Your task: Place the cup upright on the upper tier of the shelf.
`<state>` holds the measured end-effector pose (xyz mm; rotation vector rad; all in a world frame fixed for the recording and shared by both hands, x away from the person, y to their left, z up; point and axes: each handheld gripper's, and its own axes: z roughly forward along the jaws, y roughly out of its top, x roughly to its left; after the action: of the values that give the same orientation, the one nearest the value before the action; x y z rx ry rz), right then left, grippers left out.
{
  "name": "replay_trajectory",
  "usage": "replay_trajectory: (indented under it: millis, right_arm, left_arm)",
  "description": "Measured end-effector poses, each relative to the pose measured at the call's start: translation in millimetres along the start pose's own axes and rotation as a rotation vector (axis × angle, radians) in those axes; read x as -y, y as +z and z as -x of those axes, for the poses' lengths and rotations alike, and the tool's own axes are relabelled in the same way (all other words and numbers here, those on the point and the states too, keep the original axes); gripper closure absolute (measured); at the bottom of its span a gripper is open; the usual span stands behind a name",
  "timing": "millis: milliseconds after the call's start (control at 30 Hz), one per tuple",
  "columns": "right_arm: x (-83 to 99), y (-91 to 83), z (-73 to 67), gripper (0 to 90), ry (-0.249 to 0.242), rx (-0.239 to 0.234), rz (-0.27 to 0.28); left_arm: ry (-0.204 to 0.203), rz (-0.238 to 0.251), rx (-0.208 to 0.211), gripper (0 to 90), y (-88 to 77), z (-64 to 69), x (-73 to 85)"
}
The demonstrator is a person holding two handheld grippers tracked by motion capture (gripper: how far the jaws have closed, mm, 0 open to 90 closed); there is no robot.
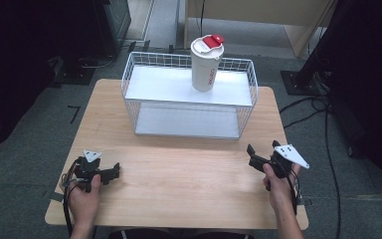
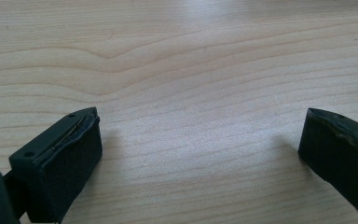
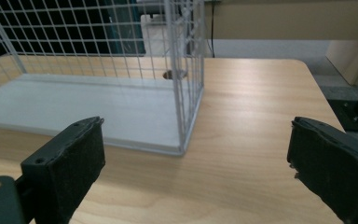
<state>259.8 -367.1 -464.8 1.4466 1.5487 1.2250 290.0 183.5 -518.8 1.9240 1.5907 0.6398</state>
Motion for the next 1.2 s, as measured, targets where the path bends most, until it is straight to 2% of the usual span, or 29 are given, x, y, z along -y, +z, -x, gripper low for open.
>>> replay_trajectory:
  millis: [500, 800, 967, 1100, 1200]
  right_arm:
    - [39.5, -16.2, 34.0, 4.2, 0.019, 0.068, -0.086]
    - [58.6, -30.2, 48.0, 4.2, 0.037, 0.099, -0.139]
    - [65.2, -39.0, 53.9, 4.4, 0.035, 0.099, -0.156]
    - [67.7, -44.7, 56.4, 4.4, 0.025, 0.095, -0.203]
    - [70.0, -48.1, 57.3, 4.8, -0.008, 0.107, -0.273]
  left_arm:
    - [0.000, 0.000, 0.000, 0.0, 0.0, 0.0, 0.0]
    - [-0.002, 0.002, -0.001, 0.0, 0.1, 0.1, 0.0]
    - [0.001, 0.000, 0.000, 0.0, 0.0, 0.0, 0.0]
    - [0.001, 0.000, 0.000, 0.0, 0.0, 0.0, 0.0]
    - [0.000, 0.000, 0.000, 0.0, 0.0, 0.1, 0.1]
